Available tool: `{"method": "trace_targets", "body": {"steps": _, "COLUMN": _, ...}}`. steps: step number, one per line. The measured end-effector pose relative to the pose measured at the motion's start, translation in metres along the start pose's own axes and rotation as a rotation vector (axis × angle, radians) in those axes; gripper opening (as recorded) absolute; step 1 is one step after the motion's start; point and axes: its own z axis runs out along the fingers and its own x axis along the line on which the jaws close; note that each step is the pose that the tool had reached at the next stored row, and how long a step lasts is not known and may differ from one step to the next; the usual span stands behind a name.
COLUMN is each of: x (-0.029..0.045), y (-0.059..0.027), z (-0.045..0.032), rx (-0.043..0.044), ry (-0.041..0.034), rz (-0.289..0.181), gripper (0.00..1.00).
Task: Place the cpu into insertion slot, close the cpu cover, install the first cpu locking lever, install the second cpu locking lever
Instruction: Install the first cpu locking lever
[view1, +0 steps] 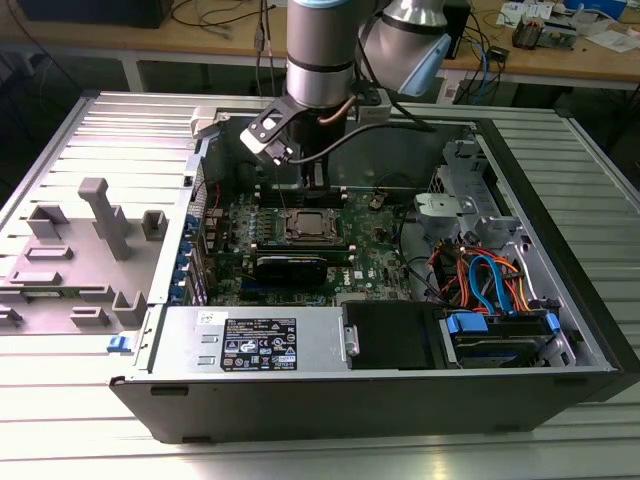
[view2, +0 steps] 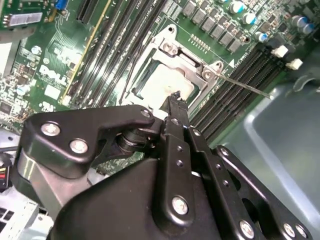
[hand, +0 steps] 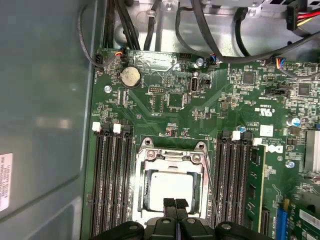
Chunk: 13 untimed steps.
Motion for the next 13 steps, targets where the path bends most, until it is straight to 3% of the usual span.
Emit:
{"method": "trace_targets", "body": {"steps": 7, "x": 0.0, "y": 0.0, "z": -0.0167, "rx": 0.003, "ry": 0.0003, "rz": 0.0, "gripper": 0.11}}
{"method": "trace_targets", "body": {"steps": 13, "x": 0.0, "y": 0.0, "z": -0.0176, "rx": 0.0032, "ry": 0.0003, "rz": -0.001, "gripper": 0.11}}
